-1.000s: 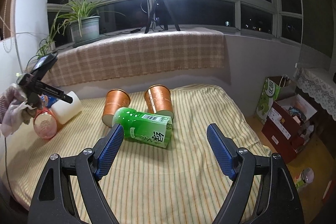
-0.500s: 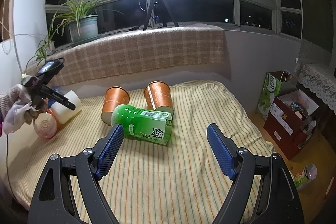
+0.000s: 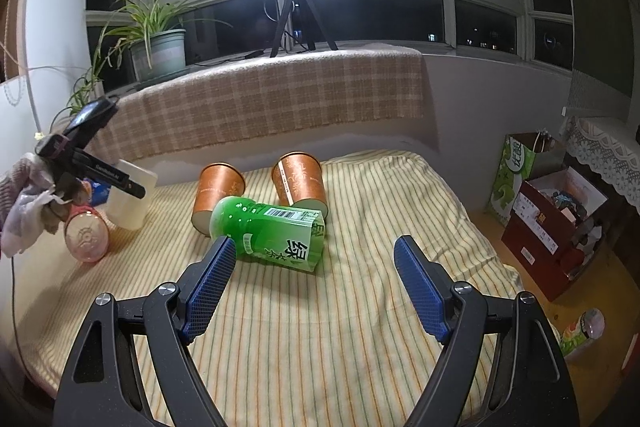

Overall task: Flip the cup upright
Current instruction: 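Move the left tool to the white cup and close around its rim, then lift the white cup with the left tool and rotate it upright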

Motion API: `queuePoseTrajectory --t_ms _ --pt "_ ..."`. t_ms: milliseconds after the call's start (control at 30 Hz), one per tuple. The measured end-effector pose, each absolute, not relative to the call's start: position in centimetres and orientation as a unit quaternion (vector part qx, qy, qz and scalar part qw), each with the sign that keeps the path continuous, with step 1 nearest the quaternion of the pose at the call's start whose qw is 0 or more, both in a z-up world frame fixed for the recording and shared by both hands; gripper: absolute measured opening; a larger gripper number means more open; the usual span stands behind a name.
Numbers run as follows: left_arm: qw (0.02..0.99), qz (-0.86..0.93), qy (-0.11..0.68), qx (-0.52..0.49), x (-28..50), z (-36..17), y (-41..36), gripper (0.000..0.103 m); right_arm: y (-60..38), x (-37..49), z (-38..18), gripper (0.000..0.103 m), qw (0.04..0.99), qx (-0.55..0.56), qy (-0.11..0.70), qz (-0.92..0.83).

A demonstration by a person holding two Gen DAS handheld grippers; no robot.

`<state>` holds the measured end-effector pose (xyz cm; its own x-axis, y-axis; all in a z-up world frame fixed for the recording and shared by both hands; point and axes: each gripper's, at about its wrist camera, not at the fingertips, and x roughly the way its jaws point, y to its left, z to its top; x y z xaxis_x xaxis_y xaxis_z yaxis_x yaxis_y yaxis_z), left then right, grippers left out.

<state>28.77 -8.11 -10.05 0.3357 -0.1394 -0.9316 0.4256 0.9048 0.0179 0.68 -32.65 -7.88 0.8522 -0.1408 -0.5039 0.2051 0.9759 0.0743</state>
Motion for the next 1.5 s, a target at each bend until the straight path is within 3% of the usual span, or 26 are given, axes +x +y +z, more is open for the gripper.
queuePoseTrajectory --t_ms 500,900,1500 --pt "0.802 -0.228 0.528 0.163 19.1 -5.5 -10.7 0.076 -32.9 -0.4 -7.7 0.081 0.963 0.073 0.248 -0.079" --pt "0.748 -0.264 0.578 0.189 10.6 -7.4 -10.1 0.076 -32.8 -1.4 -7.7 0.081 0.964 0.077 0.243 -0.072" --pt "0.764 -0.268 0.577 0.105 16.5 -11.6 -12.6 0.075 -33.3 -1.4 -7.3 0.081 0.964 0.071 0.243 -0.082"
